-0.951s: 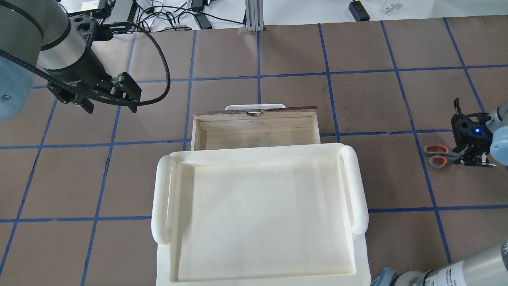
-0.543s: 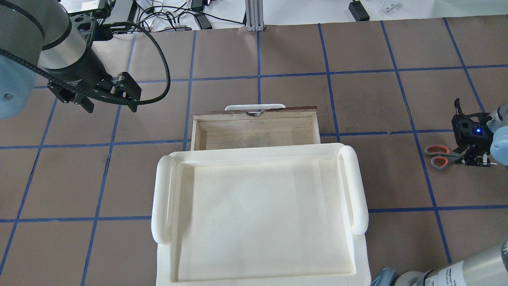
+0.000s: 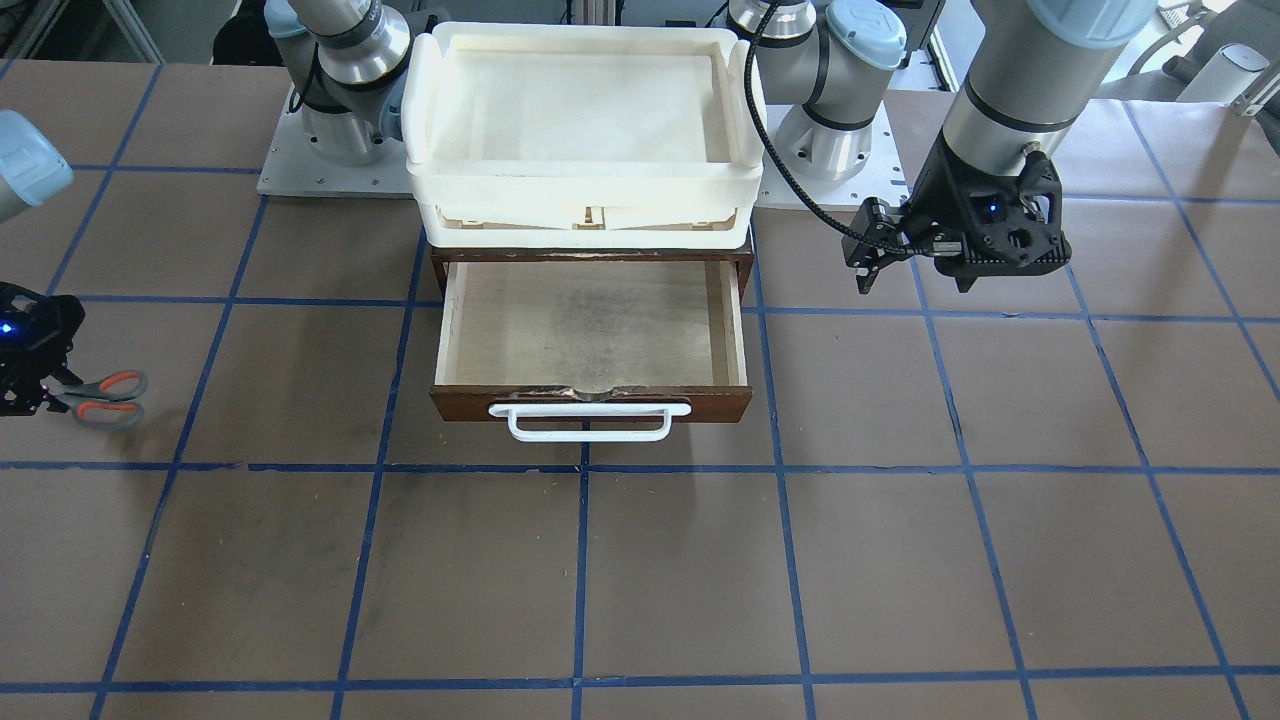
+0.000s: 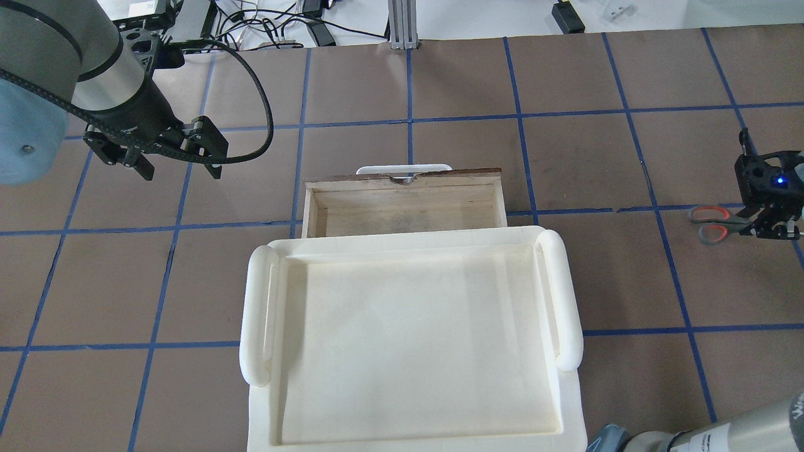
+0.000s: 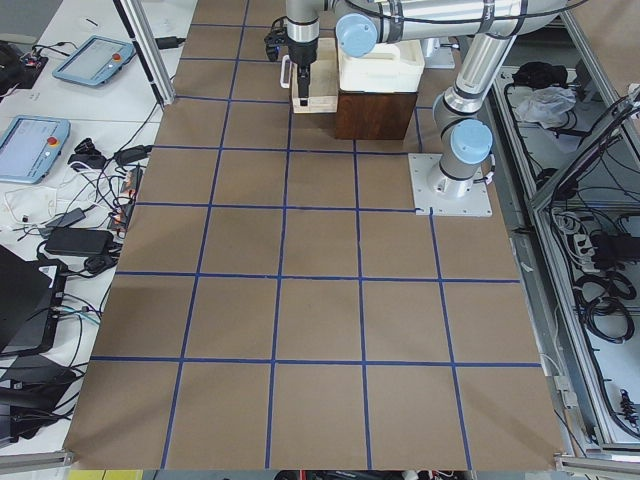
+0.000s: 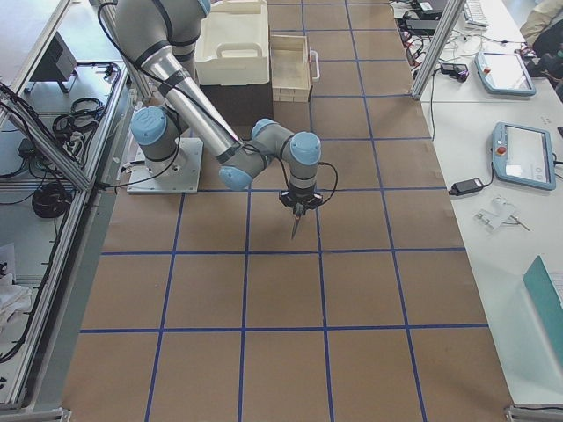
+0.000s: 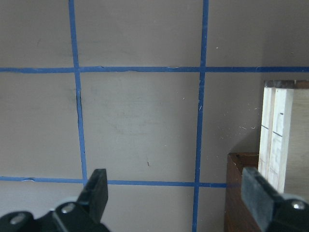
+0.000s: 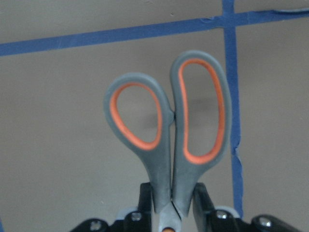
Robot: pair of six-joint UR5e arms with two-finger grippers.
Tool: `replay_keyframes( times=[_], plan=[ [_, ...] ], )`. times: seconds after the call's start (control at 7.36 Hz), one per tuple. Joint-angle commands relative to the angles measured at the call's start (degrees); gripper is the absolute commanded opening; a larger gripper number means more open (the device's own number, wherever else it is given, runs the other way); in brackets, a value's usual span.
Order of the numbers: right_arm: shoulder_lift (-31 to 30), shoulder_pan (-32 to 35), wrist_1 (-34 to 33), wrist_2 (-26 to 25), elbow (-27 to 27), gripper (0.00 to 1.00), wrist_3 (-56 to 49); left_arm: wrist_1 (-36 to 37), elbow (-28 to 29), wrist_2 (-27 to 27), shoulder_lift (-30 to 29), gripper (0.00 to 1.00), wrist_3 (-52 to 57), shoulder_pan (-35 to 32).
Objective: Put scissors in drawer and close it
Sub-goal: 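Lift the scissors with the right gripper and carry them over the drawer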
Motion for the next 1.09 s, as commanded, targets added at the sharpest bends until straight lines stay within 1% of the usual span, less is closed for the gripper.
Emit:
replay_keyframes(
  times=[0.0, 0.14, 0.27, 0.41, 0.54, 0.68, 0.82, 0.95],
  plan=[
    [-4.10, 1.67, 12.39, 0.23, -8.86, 0.00, 0.27, -0.12, 0.04, 0.20, -0.22, 1.00, 0.23, 0.00],
    [-6.12, 4.64, 18.63, -0.55, -14.13, 0.00, 0.88, -0.12, -0.04, -0.14, -0.13, 1.00, 0.14, -0.09],
    [-8.05, 8.24, 22.52, -0.74, -18.27, 0.00, 1.58, -0.64, 0.04, 0.03, 1.44, 1.00, 0.14, -0.09],
    [-9.55, 11.85, 26.64, -0.74, -20.66, 0.00, 2.03, -0.65, -0.04, -0.58, 1.02, 1.00, 0.14, -0.09],
    [-10.96, 16.23, 29.30, -1.17, -22.51, 0.00, 4.55, -0.04, 0.56, -0.58, 0.49, 1.00, -0.56, -0.09],
    [-11.32, 20.71, 31.93, -1.53, -24.10, 0.00, 9.89, -0.38, 0.05, -0.41, 0.92, 1.00, 0.13, -0.09],
    [-11.32, 24.67, 34.92, -1.36, -25.77, 0.00, 14.38, 0.05, 0.48, -0.67, -0.21, 1.00, -0.82, -0.09],
    [-11.50, 29.59, 36.86, -0.83, -26.74, 0.00, 20.08, -0.03, 0.31, -0.58, -0.04, 1.00, -0.05, -0.09]
  ],
)
